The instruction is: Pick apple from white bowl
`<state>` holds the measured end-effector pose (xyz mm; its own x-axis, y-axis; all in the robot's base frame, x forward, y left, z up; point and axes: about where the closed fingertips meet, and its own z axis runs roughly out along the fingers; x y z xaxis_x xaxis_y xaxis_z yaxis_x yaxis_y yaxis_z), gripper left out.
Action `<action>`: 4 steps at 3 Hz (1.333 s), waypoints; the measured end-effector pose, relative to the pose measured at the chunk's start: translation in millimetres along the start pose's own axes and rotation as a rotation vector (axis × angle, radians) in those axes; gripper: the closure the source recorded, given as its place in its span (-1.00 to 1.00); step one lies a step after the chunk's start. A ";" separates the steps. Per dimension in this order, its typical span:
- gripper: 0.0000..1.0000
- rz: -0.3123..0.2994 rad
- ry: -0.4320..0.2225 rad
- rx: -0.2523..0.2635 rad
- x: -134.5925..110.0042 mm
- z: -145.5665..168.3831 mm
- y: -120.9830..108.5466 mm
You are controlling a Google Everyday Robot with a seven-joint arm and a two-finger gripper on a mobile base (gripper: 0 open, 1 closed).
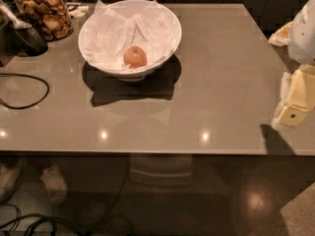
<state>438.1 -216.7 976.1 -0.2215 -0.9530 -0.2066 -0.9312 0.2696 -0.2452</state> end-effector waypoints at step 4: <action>-1.00 0.029 -0.094 0.038 -41.8 0.7 -61.0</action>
Offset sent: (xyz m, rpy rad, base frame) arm 0.0247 0.0131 0.0033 0.0877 -0.0366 -0.0110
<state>504.4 -193.2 999.1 -0.2183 -0.9283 -0.3012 -0.9127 0.3034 -0.2737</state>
